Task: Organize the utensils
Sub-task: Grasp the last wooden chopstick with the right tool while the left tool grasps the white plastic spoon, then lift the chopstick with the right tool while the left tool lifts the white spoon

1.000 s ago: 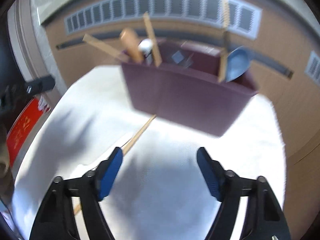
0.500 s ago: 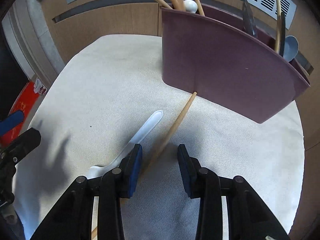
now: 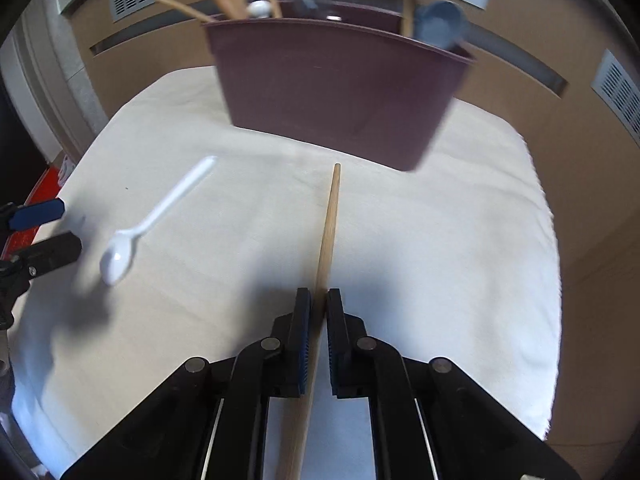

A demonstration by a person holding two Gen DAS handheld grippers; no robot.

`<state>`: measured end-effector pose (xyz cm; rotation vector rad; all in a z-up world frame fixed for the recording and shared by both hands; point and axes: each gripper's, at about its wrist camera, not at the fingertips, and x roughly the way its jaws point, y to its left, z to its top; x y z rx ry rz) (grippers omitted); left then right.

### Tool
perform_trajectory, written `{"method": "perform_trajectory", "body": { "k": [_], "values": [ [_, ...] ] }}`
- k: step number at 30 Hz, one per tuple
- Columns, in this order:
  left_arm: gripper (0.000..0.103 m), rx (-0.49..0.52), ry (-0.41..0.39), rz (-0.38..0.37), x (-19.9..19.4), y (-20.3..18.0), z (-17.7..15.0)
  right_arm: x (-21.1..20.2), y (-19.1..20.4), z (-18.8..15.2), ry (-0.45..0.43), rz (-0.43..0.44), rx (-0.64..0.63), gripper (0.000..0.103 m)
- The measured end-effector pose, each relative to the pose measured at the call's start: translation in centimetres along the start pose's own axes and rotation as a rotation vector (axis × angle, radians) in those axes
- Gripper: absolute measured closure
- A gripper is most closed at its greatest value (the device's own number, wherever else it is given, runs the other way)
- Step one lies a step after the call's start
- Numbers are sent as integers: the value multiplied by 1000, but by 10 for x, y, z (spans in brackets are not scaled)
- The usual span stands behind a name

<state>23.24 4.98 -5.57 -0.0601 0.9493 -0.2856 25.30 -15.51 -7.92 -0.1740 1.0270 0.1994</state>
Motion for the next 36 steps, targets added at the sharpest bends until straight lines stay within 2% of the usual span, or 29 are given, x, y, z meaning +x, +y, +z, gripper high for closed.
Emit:
{"method": "perform_trajectory", "body": {
  "k": [2, 5, 7, 8, 10, 12, 17, 20, 21, 23, 24, 26, 31, 32, 33, 35, 36],
  "values": [
    [27, 22, 26, -26, 9, -11, 0, -7, -14, -11, -10, -12, 19, 96],
    [29, 54, 35, -19, 21, -26, 1, -16, -30, -25, -19, -5, 41, 96],
    [37, 73, 51, -13, 31, -33, 8, -19, -39, -32, -23, 5, 55, 96],
    [46, 83, 58, -4, 36, -36, 12, -19, -45, -35, -25, 8, 59, 96],
    [51, 107, 86, 10, 47, -40, 23, -20, -43, -38, -29, 13, 66, 96],
    [60, 137, 145, 9, 61, -42, 34, -23, -47, -40, -32, 21, 72, 96],
    [69, 193, 266, 19, 82, -49, 63, -25, -45, -42, -49, 53, 65, 94],
    [76, 232, 304, 51, 88, -58, 70, -22, -41, -37, -64, 49, 63, 91],
    [85, 245, 304, 56, 88, -62, 70, -21, -42, -34, -64, 46, 72, 90],
    [93, 285, 291, 70, 88, -73, 67, -15, -42, -28, -56, 48, 87, 86],
    [94, 284, 280, 74, 87, -75, 65, -12, -42, -24, -50, 40, 97, 81],
    [94, 233, 266, 28, 84, -74, 63, -3, -43, -18, -32, 30, 107, 78],
    [94, 122, 194, -37, 65, -60, 50, 5, -36, -13, -13, 11, 84, 77],
    [94, 109, 183, -46, 61, -57, 47, 5, -33, -14, -17, 4, 61, 79],
    [94, 96, 171, -53, 57, -56, 45, 5, -30, -15, -23, 1, 37, 87],
    [94, 68, 143, -64, 48, -53, 42, 3, -25, -17, -24, 11, 8, 96],
    [94, 61, 124, -63, 42, -52, 40, 1, -24, -18, -22, 9, 4, 96]
  ]
}}
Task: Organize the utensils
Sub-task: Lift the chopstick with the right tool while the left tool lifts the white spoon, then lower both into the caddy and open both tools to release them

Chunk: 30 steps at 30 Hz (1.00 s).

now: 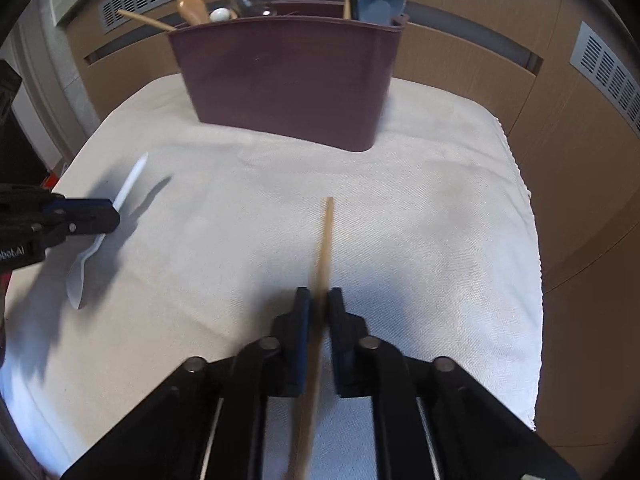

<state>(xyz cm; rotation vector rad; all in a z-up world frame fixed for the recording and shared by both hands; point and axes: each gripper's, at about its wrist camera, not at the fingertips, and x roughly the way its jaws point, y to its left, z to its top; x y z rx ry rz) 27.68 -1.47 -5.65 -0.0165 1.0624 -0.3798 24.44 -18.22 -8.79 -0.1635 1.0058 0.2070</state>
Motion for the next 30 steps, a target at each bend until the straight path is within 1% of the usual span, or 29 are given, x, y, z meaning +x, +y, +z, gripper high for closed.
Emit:
{"method": "perform_trajectory", "body": {
  "k": [3, 4, 7, 10, 14, 20, 22, 25, 27, 30],
  "values": [
    [94, 0, -57, 5, -18, -7, -7, -15, -2, -6, -25, 29, 27, 97],
    [94, -2, -76, 1, -28, -1, -15, -21, -4, -7, -40, 30, 37, 97],
    [94, 2, -111, -15, -45, -12, -26, -42, -7, -10, -81, 44, 57, 97],
    [94, -3, -149, -35, -58, -20, -29, -68, -5, -14, -141, 49, 59, 97],
    [94, -20, -201, -72, -83, -21, -34, -96, -5, -17, -212, 61, 62, 97],
    [94, 0, -290, -77, -122, -38, -38, -138, -5, -17, -308, 82, 66, 97],
    [94, 13, -329, -75, -136, -45, -36, -150, -7, -15, -347, 88, 72, 97],
    [94, 37, -407, -75, -160, -57, -24, -171, -7, -5, -411, 91, 73, 97],
    [94, 50, -459, -74, -176, -63, -14, -189, -5, 6, -470, 85, 64, 97],
    [94, 69, -567, -64, -206, -74, 10, -222, -5, 33, -574, 56, 44, 97]
  ]
}}
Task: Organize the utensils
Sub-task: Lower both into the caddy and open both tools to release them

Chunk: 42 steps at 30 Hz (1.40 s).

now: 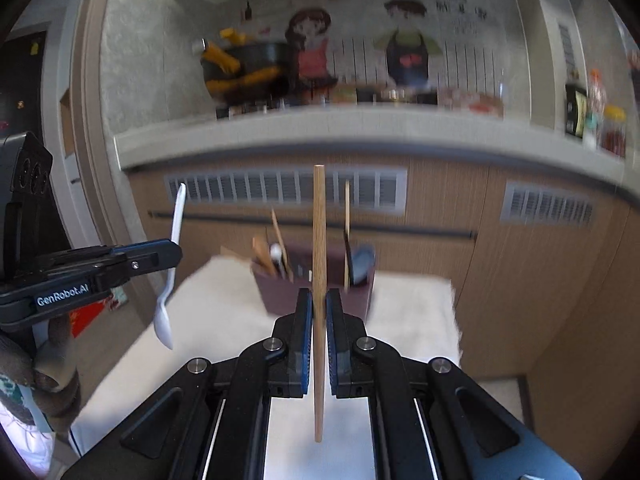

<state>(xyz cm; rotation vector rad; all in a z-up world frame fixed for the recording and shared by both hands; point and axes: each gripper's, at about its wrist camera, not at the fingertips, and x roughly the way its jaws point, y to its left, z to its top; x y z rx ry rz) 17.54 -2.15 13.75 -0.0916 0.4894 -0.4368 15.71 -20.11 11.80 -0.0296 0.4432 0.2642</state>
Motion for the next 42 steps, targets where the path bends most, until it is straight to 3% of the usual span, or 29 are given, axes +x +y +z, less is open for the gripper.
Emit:
{"method": "perform_trajectory", "body": {
  "k": [7, 14, 20, 31, 42],
  "values": [
    [94, 61, -252, 54, -11, -7, 83, -11, 1, 95, -215, -80, -53, 97],
    [94, 63, -319, 87, 23, 12, 122, 18, -13, 145, -288, -110, -30, 97],
    [94, 4, -241, 74, 85, 46, 117, 67, -21, 141, -250, -78, -18, 97],
    [94, -90, -62, 67, 183, 97, 72, 158, -34, 98, -74, -63, 24, 97],
    [94, -119, 88, 63, 226, 109, 18, 215, -34, 50, 102, -38, 44, 96]
  ]
}}
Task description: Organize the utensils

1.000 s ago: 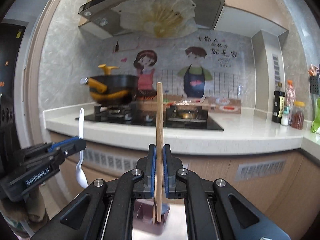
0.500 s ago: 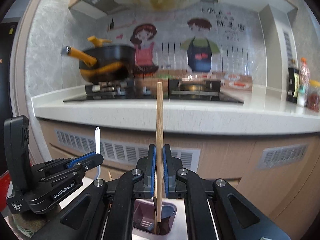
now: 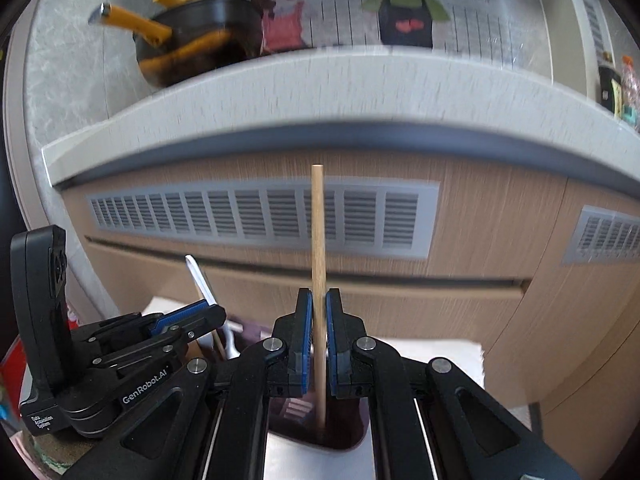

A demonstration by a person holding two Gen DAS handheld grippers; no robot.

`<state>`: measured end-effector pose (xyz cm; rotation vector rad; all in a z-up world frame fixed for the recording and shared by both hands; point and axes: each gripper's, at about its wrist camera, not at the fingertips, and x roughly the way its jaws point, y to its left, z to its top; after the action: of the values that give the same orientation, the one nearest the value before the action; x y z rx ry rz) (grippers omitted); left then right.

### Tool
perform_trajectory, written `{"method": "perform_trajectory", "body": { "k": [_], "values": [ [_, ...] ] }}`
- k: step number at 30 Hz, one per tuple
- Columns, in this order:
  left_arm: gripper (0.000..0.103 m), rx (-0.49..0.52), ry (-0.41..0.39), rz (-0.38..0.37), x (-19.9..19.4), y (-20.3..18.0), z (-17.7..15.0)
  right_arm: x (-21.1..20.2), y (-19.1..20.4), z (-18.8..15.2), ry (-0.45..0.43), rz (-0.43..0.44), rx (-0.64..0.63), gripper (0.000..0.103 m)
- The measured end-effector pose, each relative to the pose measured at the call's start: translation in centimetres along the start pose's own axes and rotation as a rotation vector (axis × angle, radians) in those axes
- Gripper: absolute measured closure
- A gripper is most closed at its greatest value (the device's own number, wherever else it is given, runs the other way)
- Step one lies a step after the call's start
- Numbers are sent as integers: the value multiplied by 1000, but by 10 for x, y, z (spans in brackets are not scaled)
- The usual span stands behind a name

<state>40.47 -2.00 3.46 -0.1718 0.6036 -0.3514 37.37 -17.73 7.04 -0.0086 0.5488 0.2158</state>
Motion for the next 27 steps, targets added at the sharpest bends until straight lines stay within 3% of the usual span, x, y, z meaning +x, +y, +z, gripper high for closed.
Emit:
{"method": "perform_trajectory", "body": {
  "k": [4, 7, 11, 13, 15, 18, 24, 27],
  "values": [
    [92, 27, 23, 41, 5, 0, -15, 14, 0, -17, 54, -1, 4, 95],
    [91, 28, 32, 27, 5, -3, -16, 16, 0, -25, 62, 1, 14, 95],
    [77, 20, 37, 28, 2, -8, -14, 13, -2, -26, 69, 9, 18, 93],
    [67, 2, 29, 27, -3, -10, -10, 8, -2, -27, 73, -7, 9, 80],
    [61, -6, 16, 28, -12, -10, -4, -3, -3, -28, 53, -34, 8, 57],
    [47, -19, -15, 51, -38, -9, -3, -25, -4, -31, 12, -52, 18, 40],
    [29, -31, -43, 136, -96, 2, -38, -76, -2, -58, -32, -57, 52, 17],
    [20, -14, -30, 186, -125, -1, -65, -99, 1, -81, -24, -53, 63, 15]
  ]
}}
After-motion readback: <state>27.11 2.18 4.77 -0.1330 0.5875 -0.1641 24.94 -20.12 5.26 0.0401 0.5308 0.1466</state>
